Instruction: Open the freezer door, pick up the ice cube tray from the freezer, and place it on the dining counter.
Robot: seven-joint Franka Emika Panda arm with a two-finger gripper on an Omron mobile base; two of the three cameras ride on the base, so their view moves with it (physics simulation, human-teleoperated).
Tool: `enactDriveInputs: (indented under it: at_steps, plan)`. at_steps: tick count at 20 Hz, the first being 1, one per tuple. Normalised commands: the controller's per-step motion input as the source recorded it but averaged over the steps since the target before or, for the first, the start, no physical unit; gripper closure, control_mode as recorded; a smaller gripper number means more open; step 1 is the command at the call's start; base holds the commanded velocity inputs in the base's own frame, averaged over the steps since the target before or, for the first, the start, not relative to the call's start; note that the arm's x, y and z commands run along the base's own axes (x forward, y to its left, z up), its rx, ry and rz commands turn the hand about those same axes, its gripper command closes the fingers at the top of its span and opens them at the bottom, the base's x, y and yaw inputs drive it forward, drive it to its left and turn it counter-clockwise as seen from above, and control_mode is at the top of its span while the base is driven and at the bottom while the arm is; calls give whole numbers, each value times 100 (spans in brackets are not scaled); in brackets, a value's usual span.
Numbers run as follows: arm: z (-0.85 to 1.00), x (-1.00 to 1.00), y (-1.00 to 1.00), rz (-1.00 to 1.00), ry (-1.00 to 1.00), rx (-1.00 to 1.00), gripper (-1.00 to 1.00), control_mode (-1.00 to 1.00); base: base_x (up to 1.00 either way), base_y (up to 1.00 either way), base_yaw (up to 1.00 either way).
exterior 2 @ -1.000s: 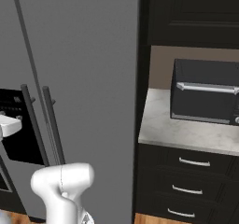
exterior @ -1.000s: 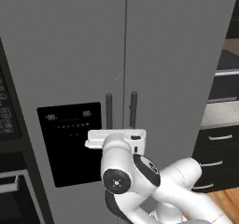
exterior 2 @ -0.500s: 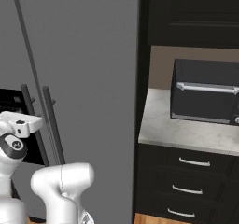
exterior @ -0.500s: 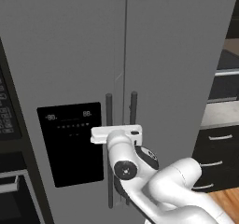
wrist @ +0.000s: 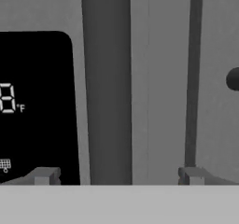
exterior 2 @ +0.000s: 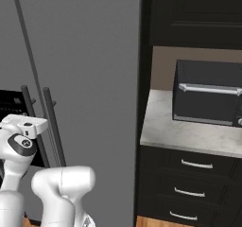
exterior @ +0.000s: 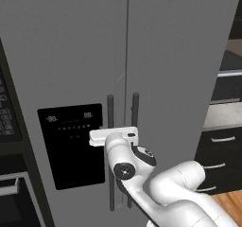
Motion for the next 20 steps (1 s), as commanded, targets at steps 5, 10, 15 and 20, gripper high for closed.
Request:
enactDriveInputs:
  at_steps: [5, 10, 15, 20]
  plan:
    - [-8, 27, 15, 0, 0, 0, -100, -100, 0, 0, 0]
    - [-2, 14, 0, 0, 0, 0, 100, -100, 0, 0, 0]
    - [0, 0, 0, 0, 0, 0, 100, -100, 0, 0, 0]
    - [0, -31, 4, 0, 0, 0, 100, -100, 0, 0, 0]
